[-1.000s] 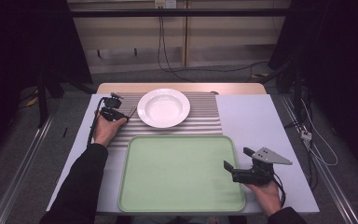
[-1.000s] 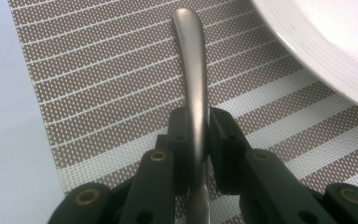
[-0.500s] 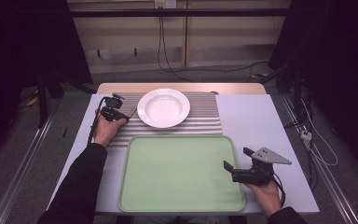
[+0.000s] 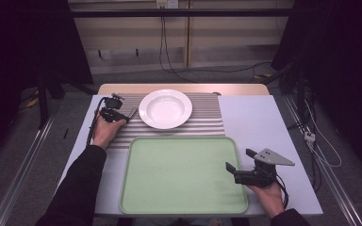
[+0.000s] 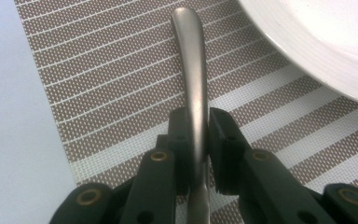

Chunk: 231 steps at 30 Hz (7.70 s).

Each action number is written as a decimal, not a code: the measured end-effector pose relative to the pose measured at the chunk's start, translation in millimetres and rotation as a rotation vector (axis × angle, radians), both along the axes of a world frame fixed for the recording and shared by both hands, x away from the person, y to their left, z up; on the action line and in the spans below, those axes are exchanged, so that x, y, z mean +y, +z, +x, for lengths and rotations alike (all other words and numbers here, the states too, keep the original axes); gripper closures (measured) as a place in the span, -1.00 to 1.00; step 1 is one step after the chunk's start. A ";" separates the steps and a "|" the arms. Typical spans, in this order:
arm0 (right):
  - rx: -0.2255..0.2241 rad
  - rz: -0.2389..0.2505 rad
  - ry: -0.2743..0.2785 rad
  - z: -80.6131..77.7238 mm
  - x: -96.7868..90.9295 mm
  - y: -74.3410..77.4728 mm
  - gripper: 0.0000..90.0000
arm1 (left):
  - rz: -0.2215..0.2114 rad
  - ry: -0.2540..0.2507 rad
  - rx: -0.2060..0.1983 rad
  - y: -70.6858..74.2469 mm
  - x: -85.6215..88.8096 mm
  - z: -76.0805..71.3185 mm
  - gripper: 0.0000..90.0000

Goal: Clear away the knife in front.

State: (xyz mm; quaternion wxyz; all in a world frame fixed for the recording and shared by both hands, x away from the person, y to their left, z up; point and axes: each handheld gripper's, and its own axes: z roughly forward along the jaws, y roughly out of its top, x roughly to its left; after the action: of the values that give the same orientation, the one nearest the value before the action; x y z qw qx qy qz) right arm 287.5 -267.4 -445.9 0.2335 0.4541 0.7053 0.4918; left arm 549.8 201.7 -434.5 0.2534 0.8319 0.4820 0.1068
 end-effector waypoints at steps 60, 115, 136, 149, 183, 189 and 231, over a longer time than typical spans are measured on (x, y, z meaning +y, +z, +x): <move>-0.006 -0.002 -0.001 -0.2 1.2 0.7 -0.91 | -0.055 -0.177 -0.115 60.7 -46.3 -117.0 0.78; 0.000 -0.002 0.013 -1.2 2.7 0.3 -0.91 | -0.072 -0.218 0.032 -2.4 -96.4 -161.8 0.76; 0.000 0.003 0.010 -3.3 -0.1 -0.4 -0.91 | -0.126 -0.281 0.034 3.1 -92.5 -169.0 0.30; 0.001 -0.003 0.010 -3.3 0.9 -0.1 -0.91 | -0.140 -0.353 -0.077 6.8 -100.1 -170.3 -0.78; 0.001 -0.007 0.003 -5.4 1.3 0.1 -0.90 | -0.042 -0.455 -0.087 -6.8 -112.5 -173.2 1.00; 0.002 -0.006 0.002 -5.6 1.1 0.0 -0.90 | -0.018 -0.451 -0.085 -5.2 -108.9 -173.4 1.00; 0.001 -0.001 0.013 -4.8 2.6 -0.1 -0.91 | 0.012 -0.370 -0.067 -2.5 -69.1 -174.4 1.00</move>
State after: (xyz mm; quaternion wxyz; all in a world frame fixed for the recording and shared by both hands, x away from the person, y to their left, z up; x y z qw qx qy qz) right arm 282.7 -264.8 -446.0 0.2301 0.4496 0.7087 0.4927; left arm 375.3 132.6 -437.0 0.2796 0.9039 0.3114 0.0887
